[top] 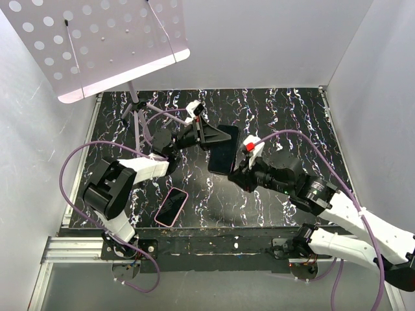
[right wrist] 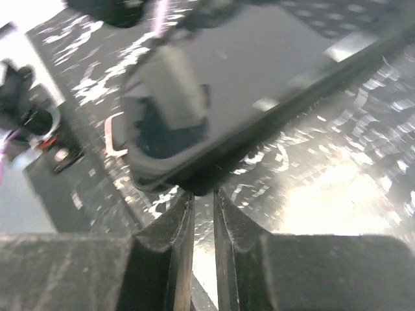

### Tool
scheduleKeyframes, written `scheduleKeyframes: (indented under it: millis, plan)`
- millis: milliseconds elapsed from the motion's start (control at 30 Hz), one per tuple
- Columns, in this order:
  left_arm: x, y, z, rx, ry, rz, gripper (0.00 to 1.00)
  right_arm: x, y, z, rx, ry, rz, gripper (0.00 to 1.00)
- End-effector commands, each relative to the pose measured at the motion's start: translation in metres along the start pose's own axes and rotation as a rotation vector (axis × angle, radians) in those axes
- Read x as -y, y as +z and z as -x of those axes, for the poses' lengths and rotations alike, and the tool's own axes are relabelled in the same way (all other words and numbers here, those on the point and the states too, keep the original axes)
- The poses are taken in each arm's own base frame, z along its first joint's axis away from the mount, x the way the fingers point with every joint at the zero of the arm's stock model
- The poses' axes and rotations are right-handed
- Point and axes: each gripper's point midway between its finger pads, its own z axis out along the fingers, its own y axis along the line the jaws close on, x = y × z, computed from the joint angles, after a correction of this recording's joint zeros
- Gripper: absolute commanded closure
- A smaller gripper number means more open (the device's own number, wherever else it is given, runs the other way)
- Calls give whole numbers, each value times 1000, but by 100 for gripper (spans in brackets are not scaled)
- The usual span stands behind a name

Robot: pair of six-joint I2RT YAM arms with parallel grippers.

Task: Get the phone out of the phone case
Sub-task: Remove the phone case from the phone.

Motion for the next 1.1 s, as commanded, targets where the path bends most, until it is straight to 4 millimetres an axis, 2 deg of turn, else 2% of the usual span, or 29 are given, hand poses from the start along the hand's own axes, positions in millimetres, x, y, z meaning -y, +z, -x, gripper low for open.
scheduleKeyframes:
  millis: [0, 33, 133, 200, 300, 333, 367, 433, 467, 567, 600, 667, 800, 867, 900, 967, 1000, 1067]
  plan:
    - [43, 6, -31, -58, 62, -120, 100, 131, -41, 13, 102, 195, -812, 99]
    - [44, 7, -28, -29, 84, -120, 100, 120, -33, 9, 86, 226, -740, 99]
    - [41, 7, -11, 107, 162, -97, 100, 61, -2, 14, 102, 300, -361, 99]
    - [38, 3, 2, 209, 215, -81, 100, 30, 4, 19, 117, 338, -187, 89]
    - [36, 1, 19, 321, 281, -64, 100, 11, 1, 18, 128, 374, -82, 75]
    - [37, 1, 24, 351, 295, -64, 100, 8, -1, 19, 148, 374, -65, 69]
    - [39, 1, 28, 368, 312, -71, 100, 8, -2, 17, 154, 371, -64, 58]
    - [40, 3, 39, 409, 316, -90, 100, 8, -6, 18, 197, 373, -56, 42]
    - [42, 4, 43, 433, 314, -111, 100, 7, -8, 20, 219, 374, -45, 37]
    - [51, 5, 51, 502, 315, -197, 100, 4, -14, 26, 290, 395, -22, 27]
    - [50, 6, 53, 525, 305, -211, 100, 4, -16, 36, 346, 406, -10, 25]
    - [52, 10, 55, 570, 288, -245, 100, 9, -18, 42, 394, 468, -32, 19]
    - [53, 28, 49, 562, 274, -279, 100, 19, -19, 57, 439, 523, -62, 19]
    - [53, 34, 46, 563, 271, -286, 100, 19, -18, 59, 439, 537, -53, 23]
    - [53, 36, 45, 565, 270, -287, 100, 13, -19, 63, 448, 527, -12, 24]
    - [54, 34, 45, 575, 274, -283, 100, 12, -24, 60, 461, 532, -11, 25]
    - [57, 32, 45, 589, 285, -286, 100, 24, -27, 54, 479, 552, -77, 25]
    - [60, 26, 46, 622, 316, -263, 100, 33, -38, 50, 530, 591, -116, 24]
